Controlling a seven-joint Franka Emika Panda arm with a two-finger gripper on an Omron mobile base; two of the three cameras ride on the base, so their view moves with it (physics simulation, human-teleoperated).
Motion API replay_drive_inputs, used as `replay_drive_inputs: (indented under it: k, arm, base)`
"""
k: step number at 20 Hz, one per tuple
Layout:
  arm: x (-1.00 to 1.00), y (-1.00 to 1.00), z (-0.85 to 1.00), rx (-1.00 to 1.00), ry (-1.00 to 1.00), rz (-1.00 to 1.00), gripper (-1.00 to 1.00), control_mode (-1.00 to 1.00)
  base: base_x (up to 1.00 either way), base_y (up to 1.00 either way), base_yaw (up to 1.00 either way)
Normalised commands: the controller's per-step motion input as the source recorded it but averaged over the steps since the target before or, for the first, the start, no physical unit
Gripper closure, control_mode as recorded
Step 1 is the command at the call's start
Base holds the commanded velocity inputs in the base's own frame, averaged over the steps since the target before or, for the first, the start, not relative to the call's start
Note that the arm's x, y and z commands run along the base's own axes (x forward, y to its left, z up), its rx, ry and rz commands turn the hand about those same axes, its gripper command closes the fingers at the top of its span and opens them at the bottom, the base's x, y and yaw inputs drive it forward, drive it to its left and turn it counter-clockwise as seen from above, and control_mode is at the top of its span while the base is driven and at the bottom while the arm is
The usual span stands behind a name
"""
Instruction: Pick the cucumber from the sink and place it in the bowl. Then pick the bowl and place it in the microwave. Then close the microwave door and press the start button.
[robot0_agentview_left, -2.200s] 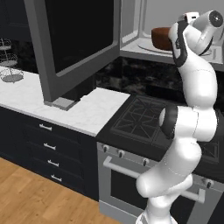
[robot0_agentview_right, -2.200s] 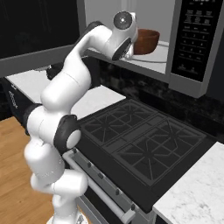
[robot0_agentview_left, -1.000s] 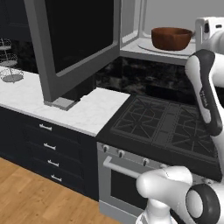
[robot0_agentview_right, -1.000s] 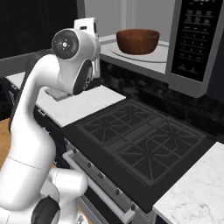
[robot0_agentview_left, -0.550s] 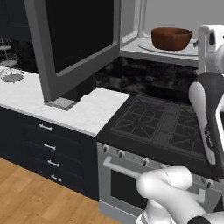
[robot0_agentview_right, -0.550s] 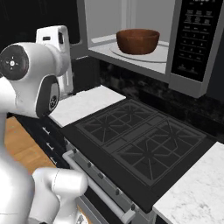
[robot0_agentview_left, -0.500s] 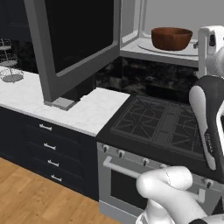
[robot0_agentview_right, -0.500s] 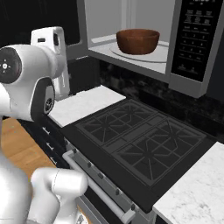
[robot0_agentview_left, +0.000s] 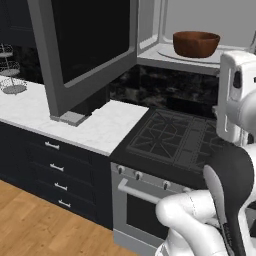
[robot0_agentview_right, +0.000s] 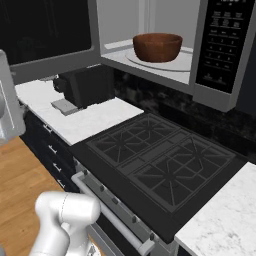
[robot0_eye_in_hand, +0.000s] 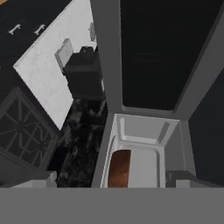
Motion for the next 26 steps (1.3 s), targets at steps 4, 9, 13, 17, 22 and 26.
replay_drive_inputs:
  k: [4,9,13,17,22,26]
  arm:
    - [-0.56,0.95,-0.01,0.0,-0.2,-0.13,-1.0,-1.0]
    - [-0.56,0.78,0.0,0.0,-0.18,-0.13,-1.0,-1.0]
    - [-0.06,0.82,-0.12,0.0,-0.09,-0.1,-1.0,-1.0]
    - [0.07,0.87,-0.38,0.0,-0.01,-0.1,-1.0,-1.0]
    - [0.13,0.85,-0.31,0.0,-0.05,-0.14,-1.0,-1.0]
    - [0.41,0.83,-0.32,0.0,-0.03,-0.15,-1.0,-1.0]
  base:
    - [0.0,0.0,0.0]
    - [0.0,0.0,0.0]
    - [0.0,0.0,0.0]
    - [0.0,0.0,0.0]
    - [0.0,0.0,0.0]
    - [0.0,0.0,0.0]
